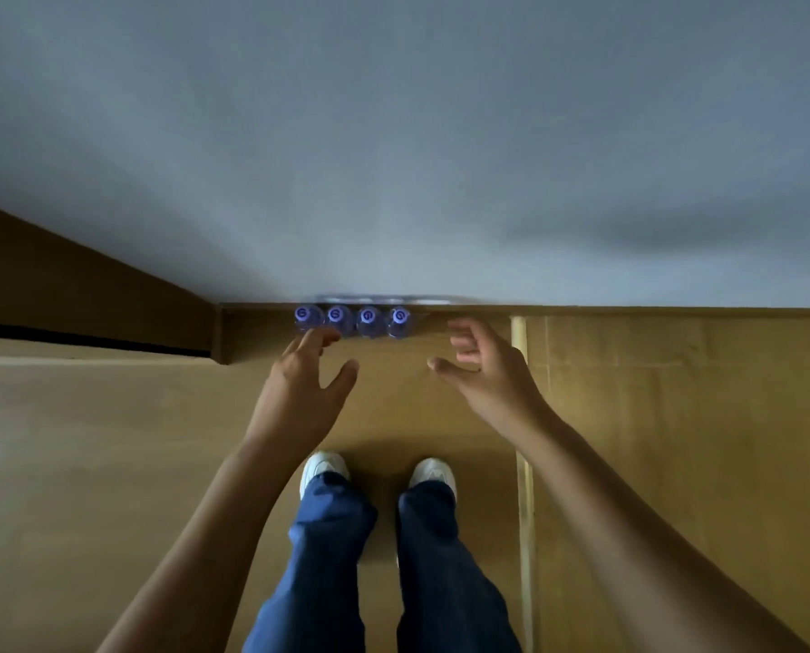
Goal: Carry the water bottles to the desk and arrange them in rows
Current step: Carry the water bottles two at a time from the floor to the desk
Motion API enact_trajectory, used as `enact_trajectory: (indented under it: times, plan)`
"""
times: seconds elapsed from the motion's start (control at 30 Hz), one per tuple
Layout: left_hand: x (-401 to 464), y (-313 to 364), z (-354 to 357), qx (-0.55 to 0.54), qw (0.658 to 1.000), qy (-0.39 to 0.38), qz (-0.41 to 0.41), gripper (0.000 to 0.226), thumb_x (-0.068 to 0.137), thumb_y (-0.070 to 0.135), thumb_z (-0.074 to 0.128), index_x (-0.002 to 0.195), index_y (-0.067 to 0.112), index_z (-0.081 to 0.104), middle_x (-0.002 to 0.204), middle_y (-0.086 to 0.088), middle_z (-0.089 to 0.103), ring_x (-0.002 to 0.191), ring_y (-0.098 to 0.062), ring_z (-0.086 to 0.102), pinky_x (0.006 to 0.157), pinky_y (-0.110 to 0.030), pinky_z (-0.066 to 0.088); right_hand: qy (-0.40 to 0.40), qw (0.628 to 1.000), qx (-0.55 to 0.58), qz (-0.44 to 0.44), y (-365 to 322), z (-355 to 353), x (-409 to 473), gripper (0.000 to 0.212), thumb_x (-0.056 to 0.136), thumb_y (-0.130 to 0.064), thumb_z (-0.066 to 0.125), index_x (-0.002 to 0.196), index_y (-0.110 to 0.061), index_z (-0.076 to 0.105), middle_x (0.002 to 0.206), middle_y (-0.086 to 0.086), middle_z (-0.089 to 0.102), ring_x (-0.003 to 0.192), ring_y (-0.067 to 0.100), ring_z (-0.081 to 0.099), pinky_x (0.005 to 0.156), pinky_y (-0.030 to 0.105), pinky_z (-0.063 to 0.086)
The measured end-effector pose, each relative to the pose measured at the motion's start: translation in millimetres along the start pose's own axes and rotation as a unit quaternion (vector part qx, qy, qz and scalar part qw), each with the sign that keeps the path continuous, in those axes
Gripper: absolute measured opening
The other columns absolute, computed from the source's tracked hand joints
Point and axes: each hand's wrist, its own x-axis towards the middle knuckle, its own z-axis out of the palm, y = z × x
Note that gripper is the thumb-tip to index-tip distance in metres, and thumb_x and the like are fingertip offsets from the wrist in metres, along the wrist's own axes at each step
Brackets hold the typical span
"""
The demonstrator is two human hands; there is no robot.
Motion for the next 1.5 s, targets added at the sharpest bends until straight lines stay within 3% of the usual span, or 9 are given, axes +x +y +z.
enact_trajectory:
  times: [0.13,0.5,0.63,0.83,0.9,1.0,1.2,1.33,1.5]
  plan:
    - [24,-38,42,0.013,1.0,-0.025,0.004,0.04,0.089,0.029,0.066,0.125,0.012,0.057,0.125,-0.007,0.062,0.116,-0.022,0.057,0.092,-0.035,0.047,-0.001,1.0,0.003,0.001,48,32,35,0.052,0.088,-0.025,0.073,0.134,-0.015,0.052,0.131,0.009,0.059,0.114,0.021,0.06,0.094,0.031,0.049]
    - [134,-156,157,0.017,0.998,-0.038,0.051,0.039,0.089,0.026,0.068,0.124,0.011,0.058,0.122,-0.003,0.064,0.111,-0.015,0.059,0.087,-0.023,0.039,-0.013,0.999,-0.031,-0.03,183,123,163,0.057,0.087,-0.032,0.073,0.138,-0.023,0.049,0.137,0.003,0.056,0.116,0.013,0.056,0.089,0.027,0.045]
    - [175,-187,200,0.017,0.996,-0.013,0.092,0.04,0.087,0.021,0.069,0.123,0.01,0.057,0.113,-0.005,0.064,0.101,-0.022,0.061,0.084,-0.033,0.048,-0.003,0.998,-0.045,-0.052,223,152,221,0.065,0.082,-0.027,0.079,0.14,-0.02,0.048,0.137,0.003,0.056,0.122,0.016,0.054,0.093,0.027,0.042]
    - [231,-222,254,-0.016,0.996,0.004,0.09,0.067,0.079,0.017,0.078,0.137,0.015,0.045,0.131,-0.006,0.056,0.117,-0.02,0.054,0.087,-0.023,0.04,0.007,0.992,-0.023,-0.125,256,183,300,0.057,0.072,-0.021,0.087,0.111,-0.034,0.047,0.099,-0.028,0.054,0.088,-0.015,0.055,0.073,-0.001,0.038]
    - [240,-232,268,-0.058,0.996,0.025,0.069,0.066,0.076,0.015,0.081,0.133,0.012,0.048,0.125,-0.008,0.059,0.115,-0.022,0.057,0.091,-0.031,0.048,0.005,0.99,-0.022,-0.138,266,192,319,0.057,0.07,-0.021,0.088,0.109,-0.031,0.047,0.097,-0.024,0.057,0.086,-0.013,0.056,0.072,0.003,0.042]
    - [245,-247,283,-0.094,0.99,0.077,0.066,0.061,0.074,0.013,0.082,0.128,0.008,0.054,0.12,-0.008,0.062,0.11,-0.021,0.06,0.094,-0.037,0.05,0.015,0.986,0.0,-0.166,280,201,340,0.057,0.068,-0.018,0.09,0.11,-0.022,0.053,0.105,-0.006,0.064,0.095,0.008,0.063,0.08,0.02,0.05]
    - [249,-259,296,-0.097,0.981,0.098,0.139,0.043,0.074,0.016,0.083,0.111,0.008,0.062,0.103,0.005,0.06,0.097,-0.014,0.057,0.085,-0.028,0.047,0.036,0.981,0.027,-0.19,294,209,345,0.053,0.066,-0.023,0.092,0.103,-0.037,0.056,0.097,-0.022,0.067,0.093,-0.007,0.063,0.081,0.02,0.051]
    - [247,-263,296,-0.115,0.984,0.037,0.131,0.051,0.083,0.026,0.076,0.126,0.013,0.053,0.115,0.004,0.06,0.106,-0.008,0.057,0.088,-0.006,0.042,0.044,0.982,0.041,-0.18,295,210,339,0.046,0.065,-0.03,0.09,0.097,-0.041,0.059,0.094,-0.029,0.069,0.093,-0.009,0.065,0.079,0.015,0.052]
    - [238,-258,292,-0.083,0.981,0.012,0.174,0.034,0.084,0.019,0.074,0.113,0.011,0.057,0.106,0.0,0.061,0.099,-0.019,0.058,0.084,-0.031,0.048,0.045,0.986,0.082,-0.136,292,203,317,0.044,0.06,-0.048,0.083,0.097,-0.031,0.066,0.09,-0.018,0.074,0.086,-0.002,0.069,0.071,0.016,0.053]
